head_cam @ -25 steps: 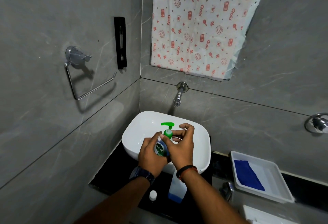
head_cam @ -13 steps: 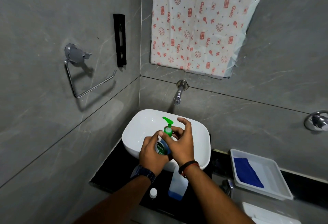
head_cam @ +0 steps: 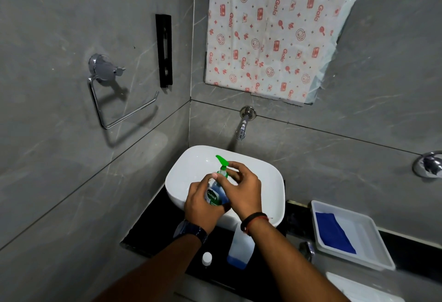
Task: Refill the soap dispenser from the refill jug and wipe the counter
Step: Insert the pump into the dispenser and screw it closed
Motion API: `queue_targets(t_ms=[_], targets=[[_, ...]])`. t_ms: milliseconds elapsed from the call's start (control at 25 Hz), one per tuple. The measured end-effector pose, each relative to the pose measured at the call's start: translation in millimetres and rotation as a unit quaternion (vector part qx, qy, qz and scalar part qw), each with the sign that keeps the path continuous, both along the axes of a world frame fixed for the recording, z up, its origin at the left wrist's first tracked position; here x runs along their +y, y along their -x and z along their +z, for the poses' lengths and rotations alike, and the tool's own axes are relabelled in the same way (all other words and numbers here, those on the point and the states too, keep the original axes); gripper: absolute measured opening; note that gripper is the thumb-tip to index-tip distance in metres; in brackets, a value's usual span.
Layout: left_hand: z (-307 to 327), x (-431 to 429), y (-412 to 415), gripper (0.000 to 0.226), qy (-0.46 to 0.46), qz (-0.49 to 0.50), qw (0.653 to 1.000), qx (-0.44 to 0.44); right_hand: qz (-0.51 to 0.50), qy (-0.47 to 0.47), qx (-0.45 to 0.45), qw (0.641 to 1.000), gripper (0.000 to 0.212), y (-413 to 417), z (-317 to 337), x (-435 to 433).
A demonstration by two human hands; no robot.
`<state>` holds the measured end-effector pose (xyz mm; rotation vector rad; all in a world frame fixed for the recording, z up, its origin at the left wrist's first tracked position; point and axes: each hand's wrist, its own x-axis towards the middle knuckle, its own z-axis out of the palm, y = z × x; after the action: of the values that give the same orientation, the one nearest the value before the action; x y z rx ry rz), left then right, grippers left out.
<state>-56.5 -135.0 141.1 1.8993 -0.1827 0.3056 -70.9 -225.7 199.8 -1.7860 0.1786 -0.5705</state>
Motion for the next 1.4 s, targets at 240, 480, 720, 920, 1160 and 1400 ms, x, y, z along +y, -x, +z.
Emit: queue_targets(t_ms=[240,480,720,920,1160,1400], targets=[[-8.0,8.7,-10.5,0.090,-0.052,0.000,0.999,0.013,0.016,0.128,0.033,0.991,0.022,-19.2,19.4,-5.7],[-22.8,24.8,-23.7,0.089,-0.053,0.011,0.999,-0.008,0.264,0.207,0.071,0.939,0.020,-33.6,31.0,-17.5],[-49.8,61.3,-42.6,0.083,-0.095,0.019,0.995,0.028,0.174,0.129,0.049,0.975,0.018,-49.6,-13.8,8.4],[-106.3,112.6,-64.5,0.076,0.013,0.056,0.996,0.062,0.024,0.160,0.108,0.981,0.016,-45.3,-139.8,44.1],[-187.0,146.0,-89.0,0.083,0.002,0.064,0.996,0.055,0.114,0.320,0.215,0.916,0.048,-52.0,-264.1,89.8],[-225.1,158.0,-89.5,0.088,-0.028,0.101,0.992,0.065,0.105,0.488,0.204,0.842,0.060,-70.9,-307.7,110.7]])
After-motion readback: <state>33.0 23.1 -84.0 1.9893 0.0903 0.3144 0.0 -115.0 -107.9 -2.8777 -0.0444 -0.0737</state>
